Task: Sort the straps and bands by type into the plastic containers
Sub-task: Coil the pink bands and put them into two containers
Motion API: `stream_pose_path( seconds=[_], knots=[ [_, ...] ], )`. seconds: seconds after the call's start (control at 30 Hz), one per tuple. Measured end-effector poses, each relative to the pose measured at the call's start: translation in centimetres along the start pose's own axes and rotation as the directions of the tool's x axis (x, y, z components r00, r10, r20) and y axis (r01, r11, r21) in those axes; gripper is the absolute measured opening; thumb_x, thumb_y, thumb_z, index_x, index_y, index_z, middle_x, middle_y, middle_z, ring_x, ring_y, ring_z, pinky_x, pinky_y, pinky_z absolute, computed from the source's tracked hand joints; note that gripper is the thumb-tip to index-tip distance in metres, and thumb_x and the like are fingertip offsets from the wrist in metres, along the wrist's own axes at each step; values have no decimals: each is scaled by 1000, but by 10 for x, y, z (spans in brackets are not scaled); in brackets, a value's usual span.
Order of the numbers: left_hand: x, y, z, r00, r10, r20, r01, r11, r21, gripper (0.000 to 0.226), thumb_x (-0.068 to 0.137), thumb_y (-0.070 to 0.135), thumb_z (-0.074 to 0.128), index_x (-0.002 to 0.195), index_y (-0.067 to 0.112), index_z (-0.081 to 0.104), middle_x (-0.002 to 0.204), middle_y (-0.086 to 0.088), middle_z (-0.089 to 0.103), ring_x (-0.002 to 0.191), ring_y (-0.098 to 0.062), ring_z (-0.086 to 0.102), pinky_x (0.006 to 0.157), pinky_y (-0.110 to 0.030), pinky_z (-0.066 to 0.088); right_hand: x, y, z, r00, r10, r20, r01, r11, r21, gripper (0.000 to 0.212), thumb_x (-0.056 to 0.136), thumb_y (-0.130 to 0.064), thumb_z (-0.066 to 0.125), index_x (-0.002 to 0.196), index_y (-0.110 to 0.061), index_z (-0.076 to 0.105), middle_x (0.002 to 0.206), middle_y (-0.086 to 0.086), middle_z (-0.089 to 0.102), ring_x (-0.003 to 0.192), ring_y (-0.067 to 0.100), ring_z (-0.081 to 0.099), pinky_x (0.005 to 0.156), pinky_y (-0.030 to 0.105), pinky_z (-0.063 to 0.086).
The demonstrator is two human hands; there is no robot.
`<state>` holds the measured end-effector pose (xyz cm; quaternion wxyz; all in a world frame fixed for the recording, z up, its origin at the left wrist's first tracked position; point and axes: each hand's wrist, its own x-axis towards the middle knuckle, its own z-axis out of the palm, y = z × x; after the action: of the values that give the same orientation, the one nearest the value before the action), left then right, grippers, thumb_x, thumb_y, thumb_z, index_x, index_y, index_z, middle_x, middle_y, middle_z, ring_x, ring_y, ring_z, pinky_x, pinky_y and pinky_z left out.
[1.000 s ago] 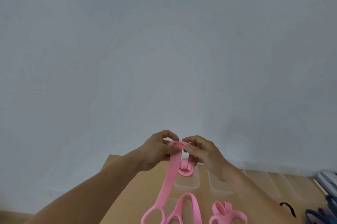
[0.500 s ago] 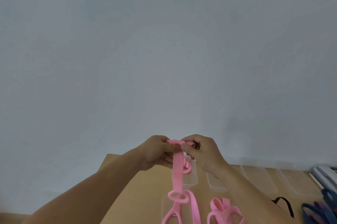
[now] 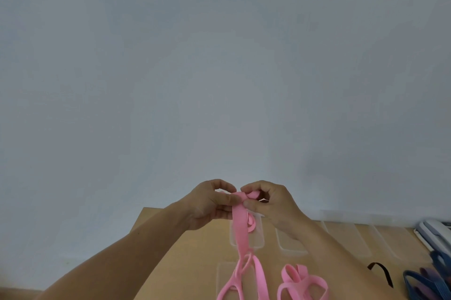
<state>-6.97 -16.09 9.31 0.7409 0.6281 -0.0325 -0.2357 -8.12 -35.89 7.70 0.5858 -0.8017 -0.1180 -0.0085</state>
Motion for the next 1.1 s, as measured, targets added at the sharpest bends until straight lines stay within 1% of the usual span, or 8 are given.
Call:
stream_pose_path(
  seconds=[0.2, 0.3, 0.53, 0.7, 0.83, 0.93, 1.0, 1.1],
  knots=[
    [2, -1, -1, 989, 143, -33, -138, 983, 122, 35, 84, -5, 71, 116, -5, 56, 106, -25, 65, 88, -30, 71, 73, -31, 57, 2, -8, -4, 986, 142, 90, -159, 960, 232, 21, 86, -18, 73, 106, -11, 70, 92, 13, 71, 74, 23, 65, 72, 36, 55],
    [3, -2, 0, 982, 189, -15, -181, 955, 234, 28, 85, -4, 71, 111, -7, 61, 105, -24, 71, 95, -33, 71, 77, -31, 56, 2, -8, -3, 990, 116, 83, -127, 982, 140, 17, 88, -18, 71, 101, -6, 71, 87, 15, 73, 68, 22, 64, 68, 36, 55],
    [-2, 0, -1, 996, 72, 53, -80, 984, 158, 34, 89, 0, 67, 119, -3, 53, 85, -13, 68, 78, -30, 68, 73, -37, 58, 1, -2, 2, 1000, 2, -2, -2, 997, 72, 11, 86, -12, 74, 96, -15, 74, 89, 9, 72, 70, 18, 65, 71, 33, 58],
    [-4, 2, -2, 999, 19, 43, -24, 993, 114, 32, 89, -1, 66, 119, -3, 56, 91, -17, 70, 78, -30, 69, 74, -40, 58, 1, -1, 9, 994, -99, -40, 96, 993, -67, 19, 84, -9, 74, 93, -25, 74, 94, -11, 73, 89, 8, 68, 83, 26, 56],
    [-4, 3, -4, 997, -20, 80, 15, 998, 60, 24, 92, 11, 61, 113, -1, 62, 99, -19, 70, 91, -33, 69, 90, -46, 56, -3, 0, 13, 979, -180, -99, 159, 970, -186, 26, 81, 0, 74, 91, -24, 73, 90, -13, 70, 86, 2, 64, 77, 18, 52],
    [-2, 0, -6, 999, -29, 38, 29, 1000, 9, 27, 93, 7, 60, 116, -7, 61, 100, -21, 71, 91, -34, 70, 85, -46, 57, -5, 5, 18, 959, -259, -112, 228, 945, -233, 24, 79, 1, 75, 89, -21, 73, 88, -12, 69, 84, 4, 63, 74, 19, 52],
    [-2, -2, -5, 999, -30, 19, 30, 1000, -6, 26, 88, 1, 65, 113, -7, 62, 92, -18, 70, 87, -32, 70, 81, -43, 58, -5, 7, 18, 971, -220, -96, 200, 962, -187, 25, 79, 1, 74, 87, -23, 73, 87, -10, 69, 81, 7, 65, 74, 26, 56],
    [-2, -3, -4, 1000, -3, -26, 3, 1000, 14, 30, 81, -1, 75, 109, -4, 63, 86, -17, 67, 81, -30, 69, 77, -39, 58, -4, 2, 8, 999, -27, -28, 27, 1000, 6, 26, 80, -1, 72, 92, -24, 71, 91, -2, 71, 80, 21, 66, 76, 37, 57]
  ],
)
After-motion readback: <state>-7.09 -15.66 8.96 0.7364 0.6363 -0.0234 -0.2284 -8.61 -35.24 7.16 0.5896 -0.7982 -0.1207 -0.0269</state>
